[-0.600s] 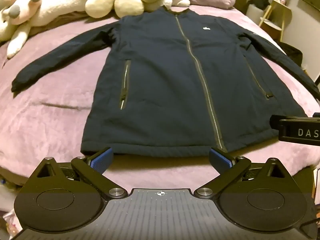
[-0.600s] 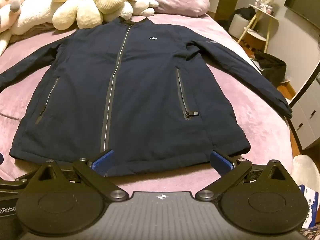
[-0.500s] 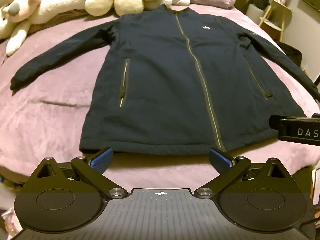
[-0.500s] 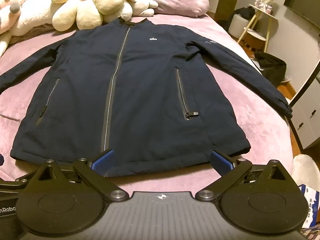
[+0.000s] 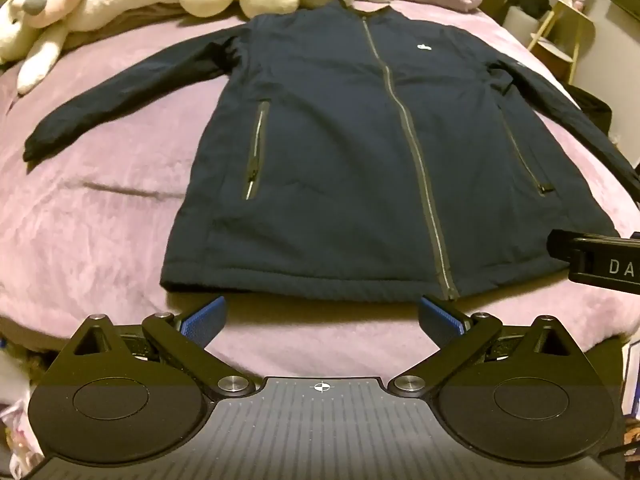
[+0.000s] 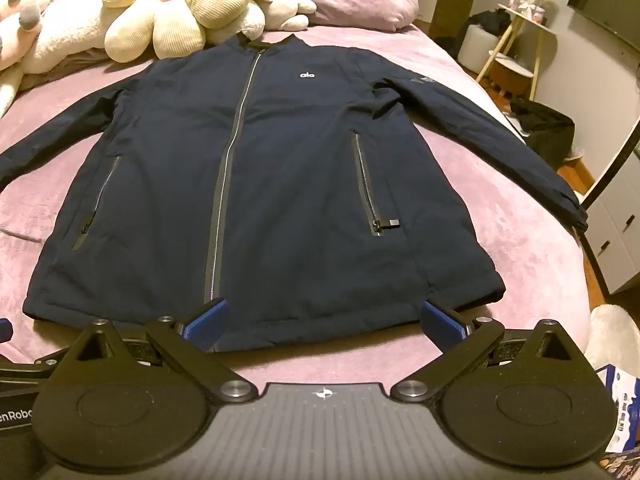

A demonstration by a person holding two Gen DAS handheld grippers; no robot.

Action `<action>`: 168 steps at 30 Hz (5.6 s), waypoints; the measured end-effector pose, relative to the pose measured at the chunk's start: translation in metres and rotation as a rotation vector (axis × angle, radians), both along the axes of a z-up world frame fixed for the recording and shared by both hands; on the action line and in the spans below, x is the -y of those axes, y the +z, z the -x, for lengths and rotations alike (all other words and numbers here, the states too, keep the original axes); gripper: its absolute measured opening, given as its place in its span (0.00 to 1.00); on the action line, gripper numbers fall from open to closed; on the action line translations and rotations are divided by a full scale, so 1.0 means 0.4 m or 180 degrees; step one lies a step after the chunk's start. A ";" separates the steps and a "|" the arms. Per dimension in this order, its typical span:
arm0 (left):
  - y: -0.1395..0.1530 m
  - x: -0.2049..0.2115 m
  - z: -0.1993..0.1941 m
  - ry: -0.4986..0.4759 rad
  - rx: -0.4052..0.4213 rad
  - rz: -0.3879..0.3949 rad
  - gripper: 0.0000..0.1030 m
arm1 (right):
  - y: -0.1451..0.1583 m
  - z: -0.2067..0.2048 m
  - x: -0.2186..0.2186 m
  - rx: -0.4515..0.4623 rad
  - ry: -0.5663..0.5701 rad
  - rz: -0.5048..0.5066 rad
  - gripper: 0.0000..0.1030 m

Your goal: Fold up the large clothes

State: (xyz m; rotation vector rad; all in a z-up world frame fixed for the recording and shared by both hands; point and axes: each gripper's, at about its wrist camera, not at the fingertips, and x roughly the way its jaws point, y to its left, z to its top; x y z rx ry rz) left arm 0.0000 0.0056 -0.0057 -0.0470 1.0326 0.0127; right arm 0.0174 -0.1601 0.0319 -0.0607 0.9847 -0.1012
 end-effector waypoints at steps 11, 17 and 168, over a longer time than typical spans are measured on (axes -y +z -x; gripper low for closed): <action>-0.005 -0.002 -0.001 0.0000 -0.0007 0.0008 1.00 | -0.006 0.000 0.000 0.0005 0.0000 -0.0006 0.99; -0.007 -0.003 0.001 0.0007 -0.0008 0.0016 1.00 | -0.007 0.001 0.000 0.0008 0.0002 -0.0008 0.99; -0.232 -0.003 -0.606 0.0079 0.0408 0.0124 1.00 | -0.423 -0.363 1.038 0.1710 -0.3457 -0.2867 0.23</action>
